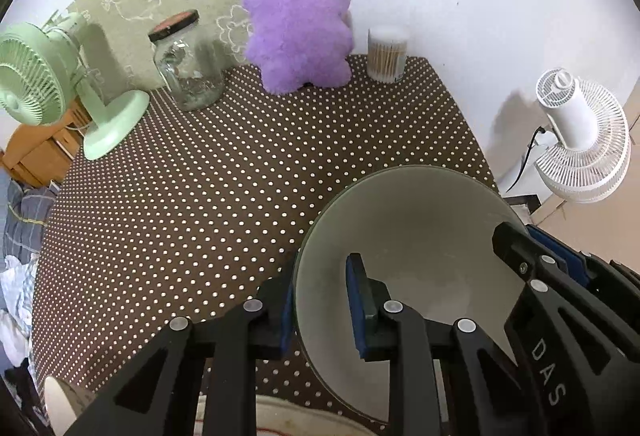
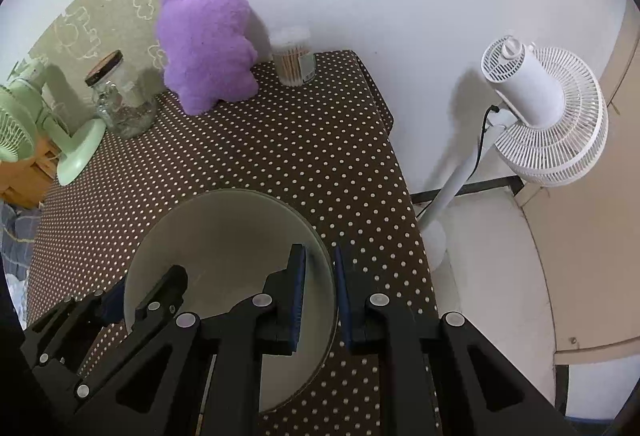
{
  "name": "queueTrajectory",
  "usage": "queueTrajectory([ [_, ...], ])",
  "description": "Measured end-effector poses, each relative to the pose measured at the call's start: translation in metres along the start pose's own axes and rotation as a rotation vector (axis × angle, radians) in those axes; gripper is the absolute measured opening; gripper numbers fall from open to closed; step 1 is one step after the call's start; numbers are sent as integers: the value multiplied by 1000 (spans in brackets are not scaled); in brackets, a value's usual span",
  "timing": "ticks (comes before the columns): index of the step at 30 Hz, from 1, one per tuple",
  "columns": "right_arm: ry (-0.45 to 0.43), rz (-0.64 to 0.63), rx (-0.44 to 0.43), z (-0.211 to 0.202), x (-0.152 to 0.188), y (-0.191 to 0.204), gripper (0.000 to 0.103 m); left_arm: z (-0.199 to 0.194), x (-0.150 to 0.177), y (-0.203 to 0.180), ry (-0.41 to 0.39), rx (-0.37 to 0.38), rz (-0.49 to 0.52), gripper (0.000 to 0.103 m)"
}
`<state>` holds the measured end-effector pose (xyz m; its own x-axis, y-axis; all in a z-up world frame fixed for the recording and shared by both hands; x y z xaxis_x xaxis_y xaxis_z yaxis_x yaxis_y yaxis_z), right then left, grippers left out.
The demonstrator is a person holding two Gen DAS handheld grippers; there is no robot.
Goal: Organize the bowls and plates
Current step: 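Lift the nested grey bowls with both tools and carry toward the plates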
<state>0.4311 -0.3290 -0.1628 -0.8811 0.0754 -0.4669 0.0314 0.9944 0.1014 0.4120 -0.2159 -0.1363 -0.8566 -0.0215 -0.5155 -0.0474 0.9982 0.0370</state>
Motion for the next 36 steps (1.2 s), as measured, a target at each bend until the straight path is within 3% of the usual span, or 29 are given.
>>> queueTrajectory([
  [24, -112, -44, -9, -95, 1, 40, 19, -86, 4, 39, -114, 3, -47, 20],
  [36, -152, -26, 33, -130, 17, 67, 19, -111, 21, 65, -148, 50, -19, 20],
])
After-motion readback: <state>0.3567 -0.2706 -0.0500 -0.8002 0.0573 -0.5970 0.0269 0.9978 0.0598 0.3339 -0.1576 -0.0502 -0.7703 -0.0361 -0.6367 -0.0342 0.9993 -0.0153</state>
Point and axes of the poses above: each gripper's, at about its wrist camera, not at the fingertips, and z roughly the way its jaws point, y to its left, x to its underside, the point moved 9 cm from there along z, roughly the way its jaws point
